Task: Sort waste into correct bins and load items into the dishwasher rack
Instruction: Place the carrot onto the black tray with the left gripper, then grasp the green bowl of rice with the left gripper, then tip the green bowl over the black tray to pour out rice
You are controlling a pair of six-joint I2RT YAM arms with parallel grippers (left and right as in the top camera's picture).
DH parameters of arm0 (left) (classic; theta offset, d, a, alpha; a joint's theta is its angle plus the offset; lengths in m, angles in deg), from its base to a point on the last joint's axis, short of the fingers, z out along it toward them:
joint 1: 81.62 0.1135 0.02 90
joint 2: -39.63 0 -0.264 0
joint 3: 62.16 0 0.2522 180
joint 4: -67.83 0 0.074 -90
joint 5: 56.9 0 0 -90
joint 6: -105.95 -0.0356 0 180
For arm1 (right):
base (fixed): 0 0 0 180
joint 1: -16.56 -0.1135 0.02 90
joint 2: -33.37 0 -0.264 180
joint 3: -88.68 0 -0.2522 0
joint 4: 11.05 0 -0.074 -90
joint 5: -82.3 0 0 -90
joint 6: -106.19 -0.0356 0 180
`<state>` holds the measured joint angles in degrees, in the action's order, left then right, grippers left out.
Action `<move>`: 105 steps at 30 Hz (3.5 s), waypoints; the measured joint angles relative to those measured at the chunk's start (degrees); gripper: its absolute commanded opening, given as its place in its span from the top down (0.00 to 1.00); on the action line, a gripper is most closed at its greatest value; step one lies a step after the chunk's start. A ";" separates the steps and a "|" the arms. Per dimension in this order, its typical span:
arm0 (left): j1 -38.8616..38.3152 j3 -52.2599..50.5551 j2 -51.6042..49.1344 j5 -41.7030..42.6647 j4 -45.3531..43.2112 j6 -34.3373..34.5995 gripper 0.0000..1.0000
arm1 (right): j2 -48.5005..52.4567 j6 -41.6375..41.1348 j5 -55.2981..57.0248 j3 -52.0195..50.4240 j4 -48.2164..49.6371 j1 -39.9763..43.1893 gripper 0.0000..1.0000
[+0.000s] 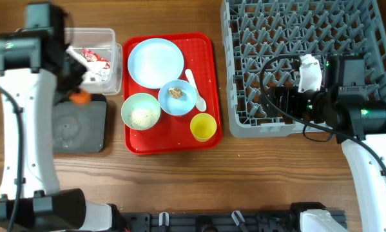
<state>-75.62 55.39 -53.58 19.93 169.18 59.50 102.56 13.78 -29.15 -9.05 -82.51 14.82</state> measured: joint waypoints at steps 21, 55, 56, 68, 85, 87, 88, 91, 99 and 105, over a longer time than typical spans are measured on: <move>21.51 -47.82 -1.07 11.52 -50.21 5.55 0.13 | 0.00 0.15 0.00 0.00 -0.15 0.00 0.00; -27.56 -41.77 -3.74 15.45 -44.30 -44.70 0.54 | 0.00 0.15 0.00 0.00 0.85 0.00 0.00; -27.56 -41.77 -4.28 15.10 -44.33 -44.92 0.60 | 0.00 0.15 0.00 0.00 0.85 0.00 0.00; -27.56 -42.18 -5.90 14.29 -43.28 -45.70 0.89 | 0.00 0.15 0.00 0.00 0.85 0.00 0.00; -27.69 -41.55 -4.24 13.03 -38.53 -41.75 0.96 | 0.00 0.15 0.00 0.00 0.68 0.00 0.00; -27.67 -39.91 -2.49 13.03 -35.80 -39.43 0.96 | 0.00 0.15 0.00 0.00 0.68 0.00 0.00; -27.63 -38.93 -1.66 13.27 -34.86 -38.45 0.96 | 0.00 0.15 0.00 0.00 0.66 0.00 0.00; -27.58 -36.37 2.34 13.90 -34.05 -35.93 0.96 | 0.00 0.15 0.00 0.00 0.66 0.00 0.00; -20.09 -34.91 15.28 19.89 -30.12 -31.98 0.96 | 0.00 0.15 0.00 0.00 0.48 0.00 0.00; -1.14 -34.91 16.61 27.26 -27.12 -34.38 0.96 | 0.00 0.15 0.00 0.00 0.46 0.00 0.00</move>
<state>-76.76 20.48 -36.97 47.19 142.06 25.12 102.56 13.93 -29.15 -9.05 -82.05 14.82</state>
